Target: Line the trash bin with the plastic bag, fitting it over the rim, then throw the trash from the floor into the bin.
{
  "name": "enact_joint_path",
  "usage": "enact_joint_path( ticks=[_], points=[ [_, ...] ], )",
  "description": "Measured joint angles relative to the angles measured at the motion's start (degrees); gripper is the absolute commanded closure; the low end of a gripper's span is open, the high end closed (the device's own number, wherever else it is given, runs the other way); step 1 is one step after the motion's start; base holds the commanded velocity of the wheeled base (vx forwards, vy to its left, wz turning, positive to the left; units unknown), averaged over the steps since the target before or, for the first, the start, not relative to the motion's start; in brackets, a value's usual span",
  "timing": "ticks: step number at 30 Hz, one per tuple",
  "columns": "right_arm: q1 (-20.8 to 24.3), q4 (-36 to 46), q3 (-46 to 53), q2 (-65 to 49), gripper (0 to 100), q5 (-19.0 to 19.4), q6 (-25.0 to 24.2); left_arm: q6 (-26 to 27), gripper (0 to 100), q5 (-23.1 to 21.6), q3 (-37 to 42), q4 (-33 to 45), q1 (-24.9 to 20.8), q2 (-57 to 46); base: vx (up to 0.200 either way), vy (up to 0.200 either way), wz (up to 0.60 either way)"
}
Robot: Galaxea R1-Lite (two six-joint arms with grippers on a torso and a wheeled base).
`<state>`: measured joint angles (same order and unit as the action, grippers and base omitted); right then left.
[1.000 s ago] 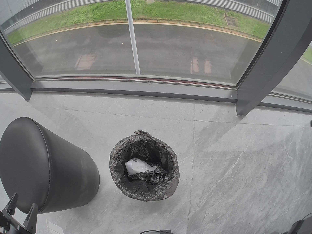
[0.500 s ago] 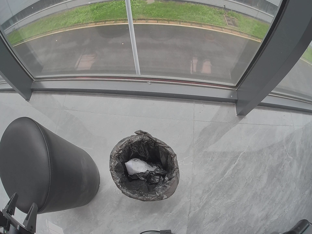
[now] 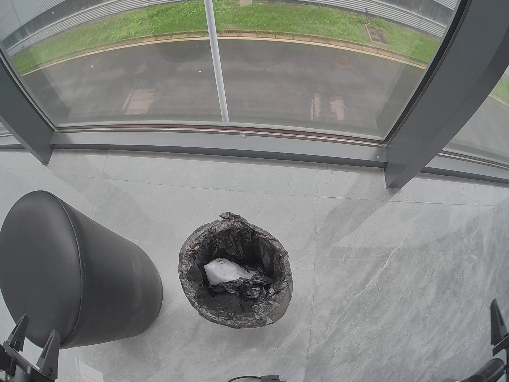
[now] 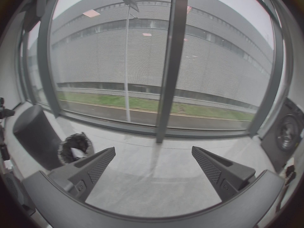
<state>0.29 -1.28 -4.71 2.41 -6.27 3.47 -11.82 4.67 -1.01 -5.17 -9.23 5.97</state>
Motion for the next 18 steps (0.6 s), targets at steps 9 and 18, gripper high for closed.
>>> enact_joint_path(
  ticks=[9,18],
  points=[
    [-0.4,-0.5,3.5,-1.6,0,10.7,-3.6,-0.6,0,1.0,0.0,0.0,0.0,0.0,0.000,0.000,0.00],
    [-0.5,0.2,3.7,-1.8,0,0.4,-6.3,-1.4,0,1.9,0.0,-0.1,0.0,0.0,0.000,0.000,0.00]
  ],
)
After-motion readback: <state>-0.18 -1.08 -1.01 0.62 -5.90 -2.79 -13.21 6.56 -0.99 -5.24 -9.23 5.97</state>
